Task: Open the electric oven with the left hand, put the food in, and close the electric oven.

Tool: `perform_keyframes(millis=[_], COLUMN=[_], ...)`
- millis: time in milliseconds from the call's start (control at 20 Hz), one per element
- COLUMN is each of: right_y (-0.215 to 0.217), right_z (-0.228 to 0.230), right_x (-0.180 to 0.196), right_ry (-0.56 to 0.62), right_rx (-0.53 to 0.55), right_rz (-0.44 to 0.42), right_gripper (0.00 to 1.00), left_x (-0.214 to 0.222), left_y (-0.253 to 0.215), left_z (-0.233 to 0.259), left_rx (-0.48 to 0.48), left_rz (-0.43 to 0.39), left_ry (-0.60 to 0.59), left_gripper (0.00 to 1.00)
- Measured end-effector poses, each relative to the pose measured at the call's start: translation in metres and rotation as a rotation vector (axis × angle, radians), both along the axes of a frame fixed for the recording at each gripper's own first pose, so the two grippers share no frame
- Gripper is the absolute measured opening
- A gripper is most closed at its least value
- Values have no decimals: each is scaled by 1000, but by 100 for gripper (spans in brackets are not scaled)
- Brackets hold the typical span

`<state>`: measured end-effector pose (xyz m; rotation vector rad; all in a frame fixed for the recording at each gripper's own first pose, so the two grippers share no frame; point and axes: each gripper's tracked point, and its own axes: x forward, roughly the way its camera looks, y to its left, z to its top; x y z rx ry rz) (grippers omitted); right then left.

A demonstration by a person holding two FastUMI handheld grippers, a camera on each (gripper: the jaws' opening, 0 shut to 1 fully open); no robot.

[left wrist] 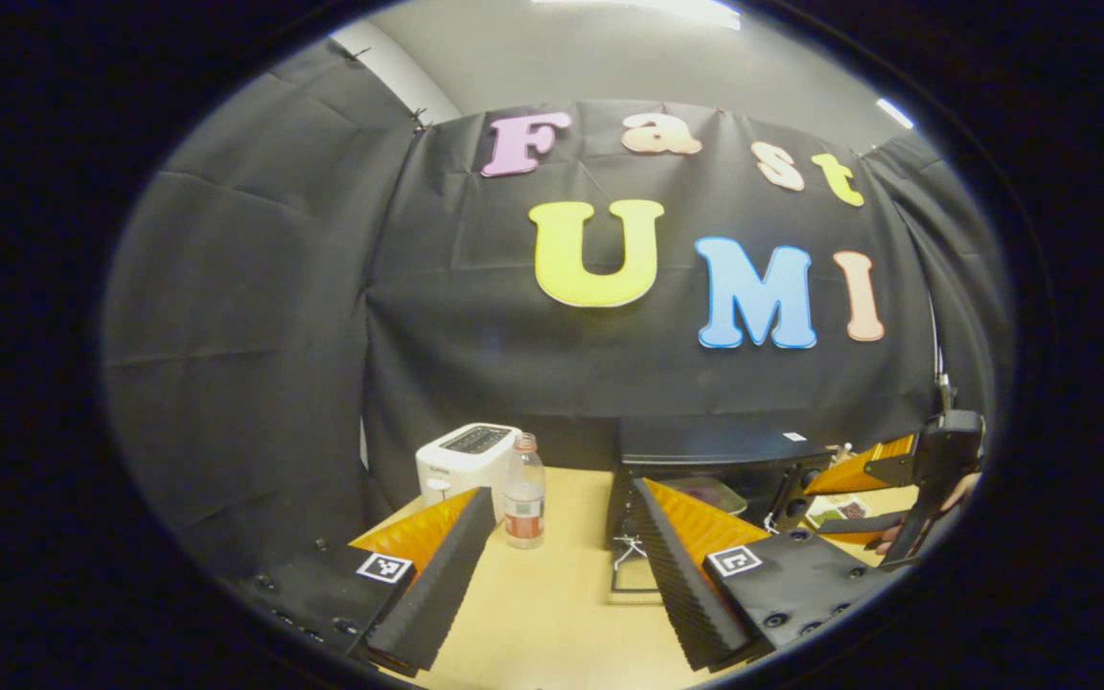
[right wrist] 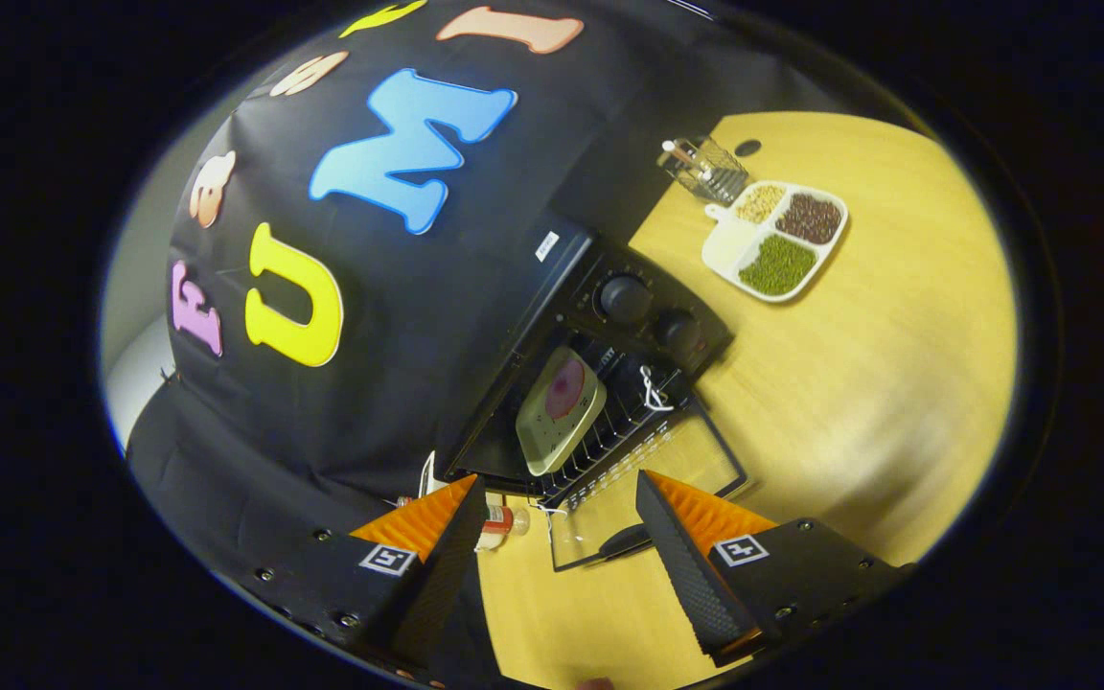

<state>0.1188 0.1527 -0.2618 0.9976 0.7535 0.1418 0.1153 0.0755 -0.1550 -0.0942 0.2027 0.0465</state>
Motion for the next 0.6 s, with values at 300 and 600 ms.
perform_keyframes(millis=[300,600], right_y=[-57,-107], right_z=[29,62], right_x=[-29,-46], right_ry=[-159,-317], right_rx=[-224,-510], right_rz=[39,59], right_gripper=[97,97], left_x=[2,12], left_y=[-62,-111], left_z=[-37,-91], left_rx=[-38,-55], left_rz=[-112,-216], left_ry=[83,201], left_gripper=[100,100])
